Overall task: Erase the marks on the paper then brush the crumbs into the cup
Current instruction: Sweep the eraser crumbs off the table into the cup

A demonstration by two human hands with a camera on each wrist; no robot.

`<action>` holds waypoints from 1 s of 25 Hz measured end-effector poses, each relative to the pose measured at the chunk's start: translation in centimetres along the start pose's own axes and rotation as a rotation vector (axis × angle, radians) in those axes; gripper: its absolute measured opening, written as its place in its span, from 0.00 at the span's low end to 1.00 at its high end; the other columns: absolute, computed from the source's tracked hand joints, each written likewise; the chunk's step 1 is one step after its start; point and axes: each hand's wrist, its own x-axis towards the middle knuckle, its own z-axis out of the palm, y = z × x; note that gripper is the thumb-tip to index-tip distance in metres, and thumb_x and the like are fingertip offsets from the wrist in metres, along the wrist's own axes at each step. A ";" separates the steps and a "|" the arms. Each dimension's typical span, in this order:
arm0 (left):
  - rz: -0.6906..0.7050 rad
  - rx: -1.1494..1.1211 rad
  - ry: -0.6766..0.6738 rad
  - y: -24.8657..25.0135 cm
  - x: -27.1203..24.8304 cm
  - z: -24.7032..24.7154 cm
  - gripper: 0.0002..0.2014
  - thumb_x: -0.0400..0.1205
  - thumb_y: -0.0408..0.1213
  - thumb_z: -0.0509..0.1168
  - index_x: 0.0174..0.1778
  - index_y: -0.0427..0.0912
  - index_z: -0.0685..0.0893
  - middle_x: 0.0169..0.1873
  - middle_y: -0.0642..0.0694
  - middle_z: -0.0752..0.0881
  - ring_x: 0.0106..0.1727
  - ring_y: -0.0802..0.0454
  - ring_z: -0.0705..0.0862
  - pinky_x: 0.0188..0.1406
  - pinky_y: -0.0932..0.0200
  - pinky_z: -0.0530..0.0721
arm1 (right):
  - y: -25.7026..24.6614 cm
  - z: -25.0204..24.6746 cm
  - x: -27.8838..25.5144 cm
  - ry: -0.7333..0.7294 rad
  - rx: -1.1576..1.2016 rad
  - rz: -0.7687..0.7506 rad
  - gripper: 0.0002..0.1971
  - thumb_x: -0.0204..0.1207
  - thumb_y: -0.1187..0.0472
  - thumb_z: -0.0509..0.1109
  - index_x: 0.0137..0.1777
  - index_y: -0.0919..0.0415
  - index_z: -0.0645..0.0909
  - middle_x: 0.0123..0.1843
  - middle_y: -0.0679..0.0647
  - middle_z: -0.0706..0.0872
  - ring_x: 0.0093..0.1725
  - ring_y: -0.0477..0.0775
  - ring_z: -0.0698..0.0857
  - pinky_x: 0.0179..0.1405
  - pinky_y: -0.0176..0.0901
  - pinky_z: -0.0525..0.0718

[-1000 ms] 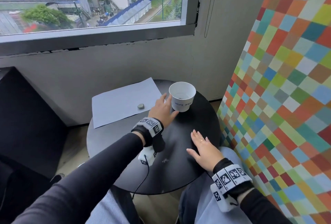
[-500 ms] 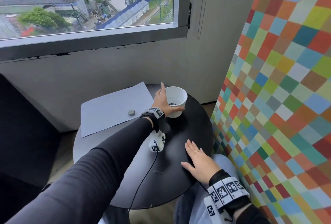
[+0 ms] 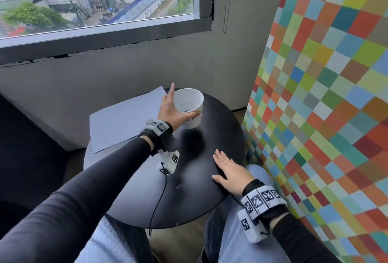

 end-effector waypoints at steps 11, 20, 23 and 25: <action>-0.042 -0.322 0.038 -0.6 -18.2 -5.2 0.66 0.50 0.63 0.81 0.85 0.68 0.54 0.75 0.55 0.76 0.71 0.59 0.77 0.76 0.56 0.73 | -1.9 -0.9 -0.1 -0.073 -0.131 0.093 0.32 0.83 0.70 0.50 0.85 0.61 0.42 0.86 0.54 0.39 0.85 0.49 0.43 0.81 0.44 0.51; -0.059 -0.322 -0.165 -2.0 -28.4 -4.2 0.56 0.53 0.59 0.85 0.79 0.65 0.67 0.68 0.62 0.80 0.69 0.66 0.78 0.70 0.59 0.78 | -2.9 -2.2 0.2 -0.137 -0.244 0.124 0.31 0.83 0.70 0.50 0.85 0.63 0.46 0.86 0.56 0.43 0.85 0.53 0.49 0.80 0.44 0.53; -0.066 -0.270 -0.247 -2.6 -30.5 -3.8 0.54 0.54 0.59 0.85 0.77 0.65 0.68 0.67 0.66 0.80 0.68 0.68 0.78 0.69 0.63 0.77 | -2.9 -2.3 0.1 -0.147 -0.226 0.129 0.31 0.82 0.71 0.50 0.85 0.62 0.47 0.86 0.56 0.43 0.85 0.54 0.49 0.80 0.44 0.53; -0.092 -0.231 -0.274 -3.0 -31.6 -3.5 0.54 0.53 0.59 0.85 0.76 0.63 0.69 0.66 0.65 0.79 0.67 0.66 0.78 0.68 0.60 0.78 | -2.9 -2.2 -0.1 -0.147 -0.243 0.135 0.31 0.82 0.71 0.50 0.85 0.61 0.47 0.86 0.56 0.44 0.85 0.55 0.51 0.80 0.45 0.54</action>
